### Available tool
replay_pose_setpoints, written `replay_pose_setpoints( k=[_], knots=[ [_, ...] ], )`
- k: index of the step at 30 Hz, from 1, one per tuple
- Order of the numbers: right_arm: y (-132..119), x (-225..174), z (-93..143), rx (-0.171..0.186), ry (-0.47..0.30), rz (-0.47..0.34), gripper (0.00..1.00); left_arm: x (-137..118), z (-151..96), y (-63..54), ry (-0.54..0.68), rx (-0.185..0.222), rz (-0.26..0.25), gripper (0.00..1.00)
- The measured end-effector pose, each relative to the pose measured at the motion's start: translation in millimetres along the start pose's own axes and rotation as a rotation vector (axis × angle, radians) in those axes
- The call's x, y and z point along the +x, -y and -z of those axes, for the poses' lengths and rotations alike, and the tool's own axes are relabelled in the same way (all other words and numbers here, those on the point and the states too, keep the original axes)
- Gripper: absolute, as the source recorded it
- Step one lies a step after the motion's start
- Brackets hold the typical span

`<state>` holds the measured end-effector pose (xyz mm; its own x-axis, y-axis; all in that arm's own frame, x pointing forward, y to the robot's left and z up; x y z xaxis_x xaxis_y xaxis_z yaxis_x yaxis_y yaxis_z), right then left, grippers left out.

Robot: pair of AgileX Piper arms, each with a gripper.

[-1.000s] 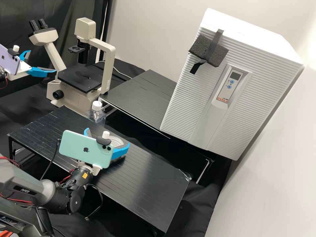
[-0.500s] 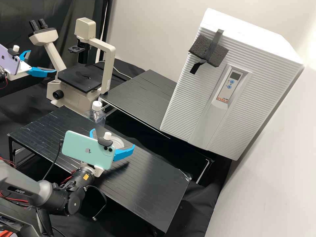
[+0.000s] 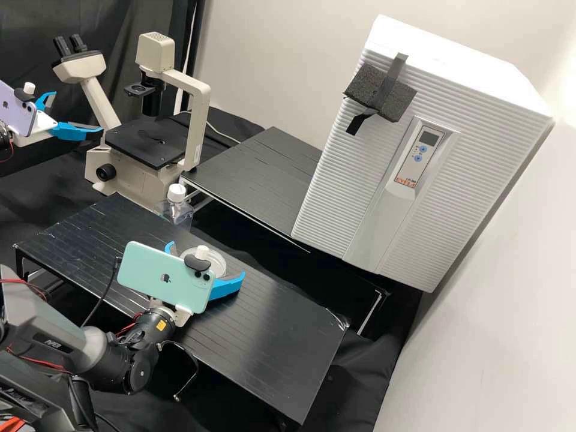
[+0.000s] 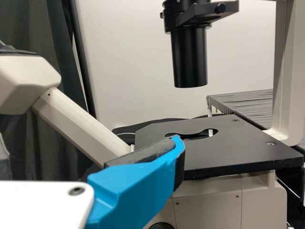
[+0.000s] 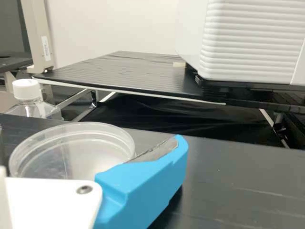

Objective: Open the petri dish lid.

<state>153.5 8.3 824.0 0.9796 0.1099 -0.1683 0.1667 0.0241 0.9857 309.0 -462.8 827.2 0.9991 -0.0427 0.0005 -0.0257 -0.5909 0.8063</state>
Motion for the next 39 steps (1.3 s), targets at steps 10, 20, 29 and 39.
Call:
replay_pose_setpoints(
  k=[10, 20, 29, 39],
  knots=[
    [-0.4, -0.2, 0.4, -0.001, -0.003, -0.003, 0.00, 0.0, 0.0, 0.0, 0.000, 0.000, 0.000, 1.00],
    [2.3, 0.7, 5.2, -0.032, -0.031, 0.014, 0.00, 0.0, 0.0, 0.0, 0.000, 0.000, 0.000, 1.00],
    [2.0, 1.4, 6.1, -0.035, -0.033, 0.005, 0.00, 0.0, 0.0, 0.0, 0.000, 0.000, 0.000, 1.00],
    [2.5, 2.8, 4.7, -0.019, -0.031, 0.006, 0.00, 0.0, 0.0, 0.0, 0.000, 0.000, 0.000, 1.00]
  ],
)
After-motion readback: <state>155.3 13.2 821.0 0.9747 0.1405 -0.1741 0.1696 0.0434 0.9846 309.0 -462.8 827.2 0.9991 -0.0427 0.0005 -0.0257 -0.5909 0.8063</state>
